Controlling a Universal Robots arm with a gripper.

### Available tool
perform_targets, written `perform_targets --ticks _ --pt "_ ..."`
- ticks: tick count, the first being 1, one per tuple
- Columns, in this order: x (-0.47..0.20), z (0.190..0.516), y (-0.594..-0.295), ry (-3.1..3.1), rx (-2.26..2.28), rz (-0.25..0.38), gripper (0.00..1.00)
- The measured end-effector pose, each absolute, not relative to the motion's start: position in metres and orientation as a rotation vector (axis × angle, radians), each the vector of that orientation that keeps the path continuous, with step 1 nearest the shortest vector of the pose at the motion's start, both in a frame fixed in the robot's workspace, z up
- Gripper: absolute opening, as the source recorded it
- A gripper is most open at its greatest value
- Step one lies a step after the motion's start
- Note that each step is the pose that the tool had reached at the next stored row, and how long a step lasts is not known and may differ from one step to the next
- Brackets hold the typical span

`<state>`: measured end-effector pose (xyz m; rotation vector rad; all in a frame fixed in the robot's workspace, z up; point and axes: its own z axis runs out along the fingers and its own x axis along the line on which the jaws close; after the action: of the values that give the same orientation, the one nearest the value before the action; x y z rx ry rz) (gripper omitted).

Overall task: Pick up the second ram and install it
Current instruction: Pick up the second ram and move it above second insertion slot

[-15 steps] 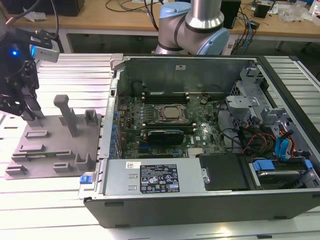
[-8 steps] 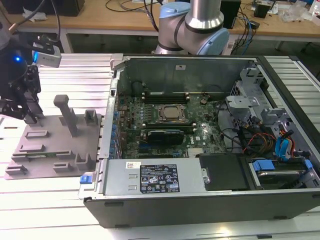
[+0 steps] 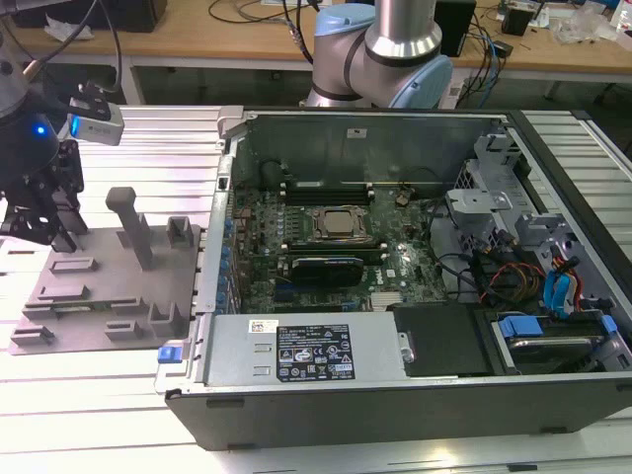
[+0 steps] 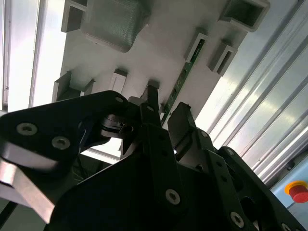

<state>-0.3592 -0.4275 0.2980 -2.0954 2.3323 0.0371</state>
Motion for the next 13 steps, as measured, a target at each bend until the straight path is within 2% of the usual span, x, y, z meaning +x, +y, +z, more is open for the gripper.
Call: perform_targets --ticks 13 --pt "-0.361 0.273 -0.437 2.331 -2.099 0.035 0.34"
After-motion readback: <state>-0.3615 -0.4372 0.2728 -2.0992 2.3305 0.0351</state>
